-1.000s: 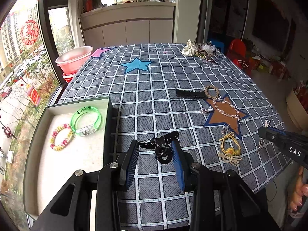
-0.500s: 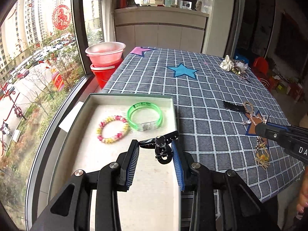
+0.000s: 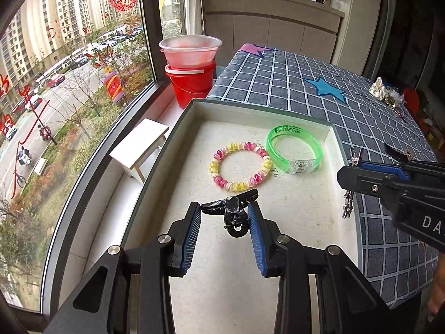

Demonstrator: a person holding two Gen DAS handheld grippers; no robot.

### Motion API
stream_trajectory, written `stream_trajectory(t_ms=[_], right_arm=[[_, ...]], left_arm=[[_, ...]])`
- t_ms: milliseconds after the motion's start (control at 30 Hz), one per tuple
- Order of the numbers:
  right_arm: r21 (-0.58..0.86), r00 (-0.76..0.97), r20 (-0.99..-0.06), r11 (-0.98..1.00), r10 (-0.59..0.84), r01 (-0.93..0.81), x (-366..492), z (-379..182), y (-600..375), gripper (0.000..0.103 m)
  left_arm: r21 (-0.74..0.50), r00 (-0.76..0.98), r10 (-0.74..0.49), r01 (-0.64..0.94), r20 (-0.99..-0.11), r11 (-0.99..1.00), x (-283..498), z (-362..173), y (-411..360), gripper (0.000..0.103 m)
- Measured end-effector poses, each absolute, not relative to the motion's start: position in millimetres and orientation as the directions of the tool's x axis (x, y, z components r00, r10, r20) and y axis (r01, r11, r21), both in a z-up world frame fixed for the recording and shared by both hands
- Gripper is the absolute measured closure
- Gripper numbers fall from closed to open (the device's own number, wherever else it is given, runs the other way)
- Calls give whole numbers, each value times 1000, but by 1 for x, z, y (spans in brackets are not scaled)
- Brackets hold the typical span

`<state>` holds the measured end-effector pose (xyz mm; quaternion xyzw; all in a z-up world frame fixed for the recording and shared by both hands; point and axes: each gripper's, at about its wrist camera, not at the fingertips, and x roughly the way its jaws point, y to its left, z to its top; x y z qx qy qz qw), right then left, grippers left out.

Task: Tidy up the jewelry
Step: 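Lower the black claw clip into the white box with left while right releases silver clip there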

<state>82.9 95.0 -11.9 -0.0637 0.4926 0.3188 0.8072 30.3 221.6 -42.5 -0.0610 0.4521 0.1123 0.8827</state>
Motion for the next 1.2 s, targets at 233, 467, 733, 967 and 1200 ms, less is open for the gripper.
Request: stream_trajectory(t_ms=[233,467,733,967,1200], right_arm=[[214,249,-873,787,420,-579,97,-40,121,85],[201,228,-891,791,393,-578,103,-54,129,85],[191,222,-899,796,376,-574,106,-63,132,85],[201,218,-897,796,383,-571,107,-63,131,80],[220,254,-874,804,413,-552,109,-48,123,44]], left_arm=[[-8,533,151,-284,-833,959,40,-56,232,60],[14,507,165,-289,-846,957,43,-64,229,60],[26,479,171,-294,-861,955,46,-67,228,59],[45,488,201,-313,-850,949,41,-63,226,30],[37,483,202,-330,-852,943,40,-60,226,30]])
